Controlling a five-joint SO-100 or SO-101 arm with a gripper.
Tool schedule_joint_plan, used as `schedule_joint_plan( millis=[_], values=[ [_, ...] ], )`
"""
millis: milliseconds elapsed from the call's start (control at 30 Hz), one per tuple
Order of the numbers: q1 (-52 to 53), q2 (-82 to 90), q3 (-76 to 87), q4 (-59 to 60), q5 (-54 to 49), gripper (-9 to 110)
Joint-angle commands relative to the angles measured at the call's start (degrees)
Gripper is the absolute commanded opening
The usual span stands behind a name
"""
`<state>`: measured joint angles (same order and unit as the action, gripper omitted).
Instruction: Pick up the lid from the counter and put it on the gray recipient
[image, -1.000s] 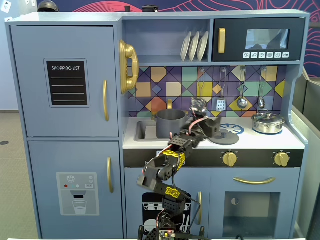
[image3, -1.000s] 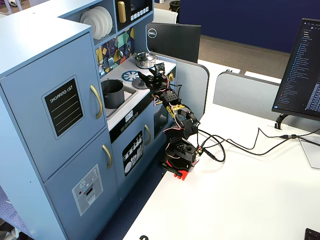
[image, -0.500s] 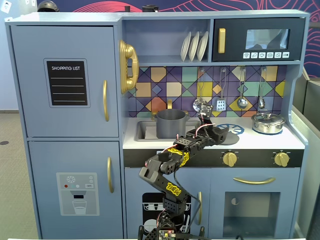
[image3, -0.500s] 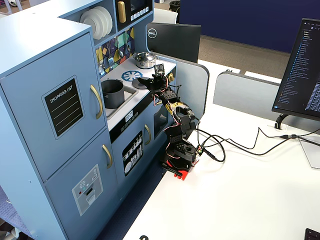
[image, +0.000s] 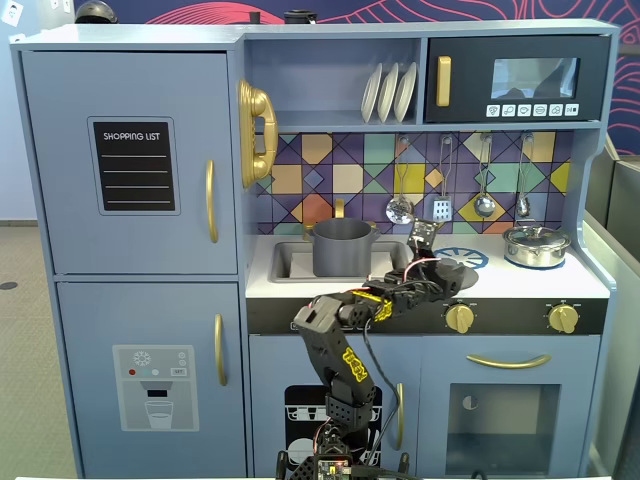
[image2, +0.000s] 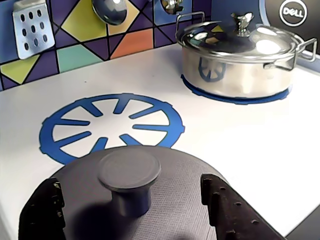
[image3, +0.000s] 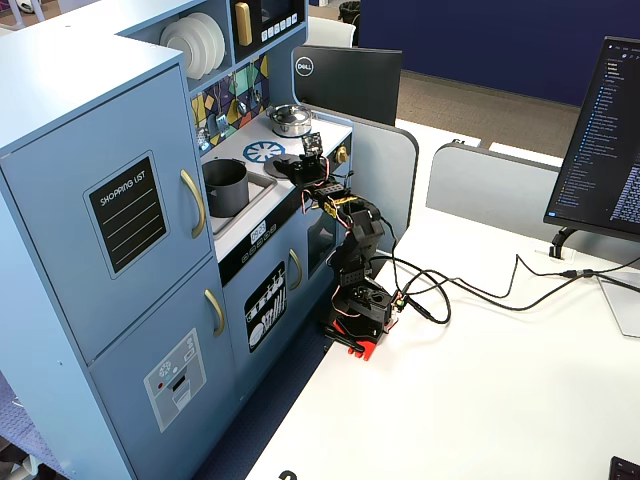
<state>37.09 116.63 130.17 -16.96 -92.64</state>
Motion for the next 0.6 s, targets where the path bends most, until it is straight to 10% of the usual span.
schedule_joint_plan(
  millis=[0,567],
  values=[
    [-1.1,-2.0,-6.0,-2.4,0.1,27],
    [-2.3,-9.6,-9.3,-4.1,1.1,10]
  ],
)
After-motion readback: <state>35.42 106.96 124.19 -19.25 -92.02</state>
